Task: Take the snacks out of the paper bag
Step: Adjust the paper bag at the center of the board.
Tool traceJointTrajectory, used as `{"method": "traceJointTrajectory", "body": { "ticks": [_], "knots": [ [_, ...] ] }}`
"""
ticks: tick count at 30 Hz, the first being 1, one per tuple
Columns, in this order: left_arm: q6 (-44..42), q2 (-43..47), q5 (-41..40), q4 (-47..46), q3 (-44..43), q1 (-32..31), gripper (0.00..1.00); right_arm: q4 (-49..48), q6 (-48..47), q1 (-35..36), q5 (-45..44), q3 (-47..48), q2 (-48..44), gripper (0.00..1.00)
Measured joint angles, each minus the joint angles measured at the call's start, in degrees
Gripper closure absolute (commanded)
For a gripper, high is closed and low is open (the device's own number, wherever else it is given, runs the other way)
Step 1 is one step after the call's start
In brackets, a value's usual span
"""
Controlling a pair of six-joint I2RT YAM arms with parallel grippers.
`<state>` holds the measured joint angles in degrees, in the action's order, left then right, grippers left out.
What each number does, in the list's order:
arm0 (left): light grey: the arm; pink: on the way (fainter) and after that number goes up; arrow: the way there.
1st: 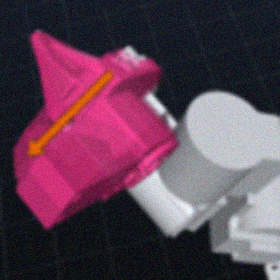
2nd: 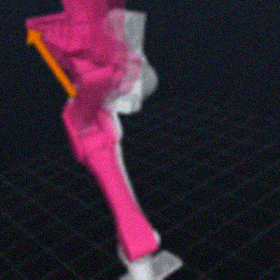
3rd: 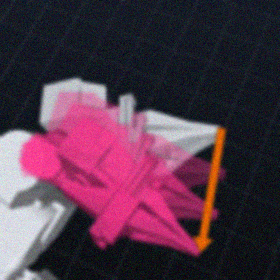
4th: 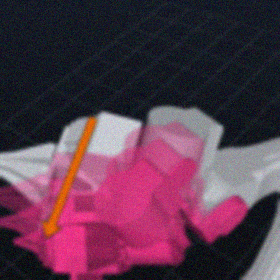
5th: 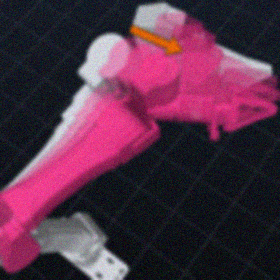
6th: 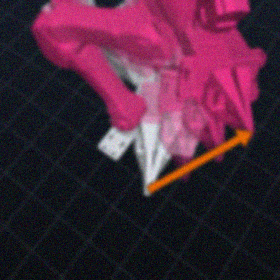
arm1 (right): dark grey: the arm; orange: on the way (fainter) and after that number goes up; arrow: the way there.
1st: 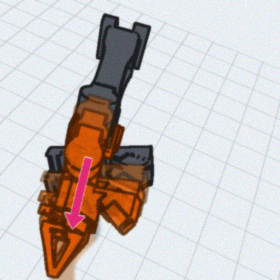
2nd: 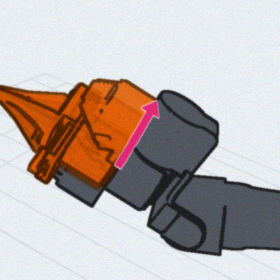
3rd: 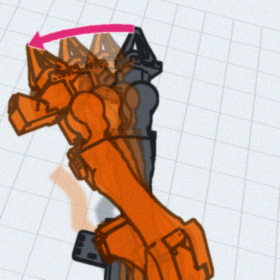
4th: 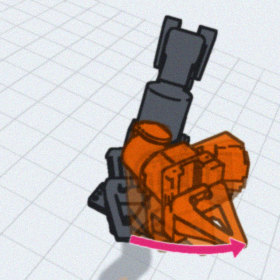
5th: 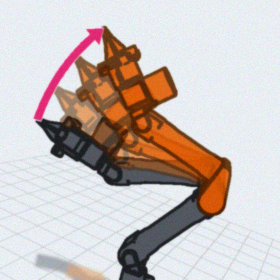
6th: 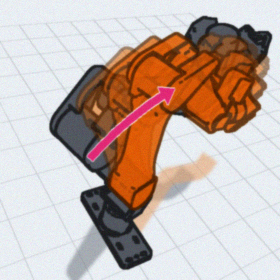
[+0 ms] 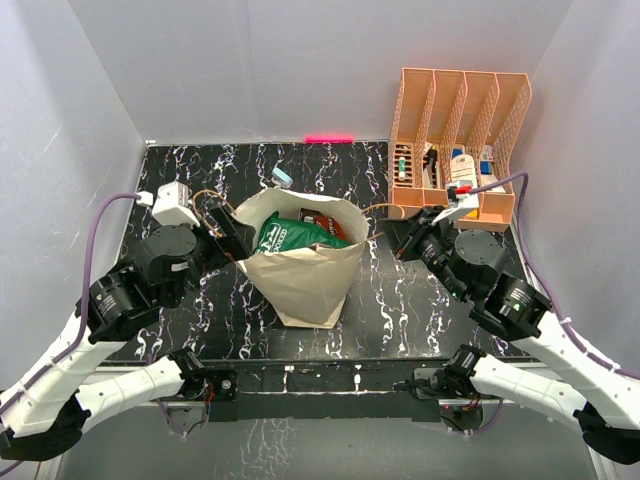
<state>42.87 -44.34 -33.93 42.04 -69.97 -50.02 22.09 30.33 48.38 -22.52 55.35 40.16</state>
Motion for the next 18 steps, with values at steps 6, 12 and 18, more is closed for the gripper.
{"method": "traceJointTrajectory", "body": {
  "ticks": [6,12,18],
  "knots": [
    [-1.18,0.7,-6.21,3.8,-0.61,0.02,0.12,2.27,-0.96,0.0,-2.97,0.02,-2.21,0.93],
    [-1.92,-1.11,-8.68,6.34,-0.74,0.02,0.4,3.61,-1.7,0.0,-3.3,0.02,-3.21,0.93],
    [-4.79,-4.98,-10.95,4.81,0.79,0.02,0.46,3.89,-1.75,0.0,-2.99,0.02,-3.39,0.93]
  ]
}}
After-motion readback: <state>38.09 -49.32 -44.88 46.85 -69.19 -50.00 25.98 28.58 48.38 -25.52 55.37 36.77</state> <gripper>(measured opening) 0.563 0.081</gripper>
